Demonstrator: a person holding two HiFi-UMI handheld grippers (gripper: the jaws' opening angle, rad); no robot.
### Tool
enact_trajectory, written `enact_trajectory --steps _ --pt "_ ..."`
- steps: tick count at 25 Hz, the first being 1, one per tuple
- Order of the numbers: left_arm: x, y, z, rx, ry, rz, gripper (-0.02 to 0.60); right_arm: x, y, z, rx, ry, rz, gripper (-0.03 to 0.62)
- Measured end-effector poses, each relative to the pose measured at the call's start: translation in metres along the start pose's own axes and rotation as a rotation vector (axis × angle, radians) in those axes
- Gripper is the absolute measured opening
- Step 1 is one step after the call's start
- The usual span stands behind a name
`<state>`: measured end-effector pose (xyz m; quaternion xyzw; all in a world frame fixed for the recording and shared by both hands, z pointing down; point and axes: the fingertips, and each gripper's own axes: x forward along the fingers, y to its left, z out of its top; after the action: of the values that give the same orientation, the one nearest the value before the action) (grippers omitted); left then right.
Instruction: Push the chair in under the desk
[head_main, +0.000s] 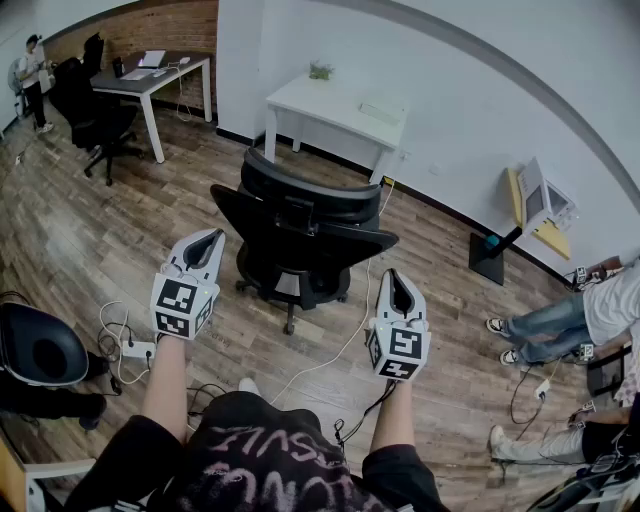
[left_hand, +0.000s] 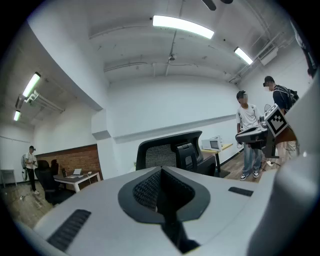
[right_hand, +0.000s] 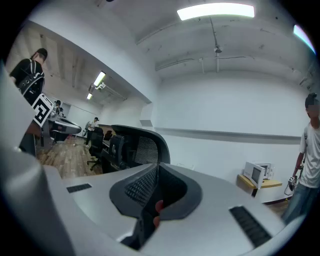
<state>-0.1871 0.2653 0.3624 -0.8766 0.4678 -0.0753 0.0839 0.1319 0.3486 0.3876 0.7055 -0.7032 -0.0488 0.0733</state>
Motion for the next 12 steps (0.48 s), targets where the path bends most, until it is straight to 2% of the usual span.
enact_trajectory --steps 4,12 --pt "0.0018 0.0025 0.0001 -0.025 -0.003 -0.003 0.015 0.0020 -0.0004 -0.0005 -0.002 0.003 0.003 0.028" --pt "0.0079 0.0024 -0.0040 -0.004 0.012 -0.011 0.015 0.0087 -0.0018 -0.0011 -0.001 0.002 0.000 0.028"
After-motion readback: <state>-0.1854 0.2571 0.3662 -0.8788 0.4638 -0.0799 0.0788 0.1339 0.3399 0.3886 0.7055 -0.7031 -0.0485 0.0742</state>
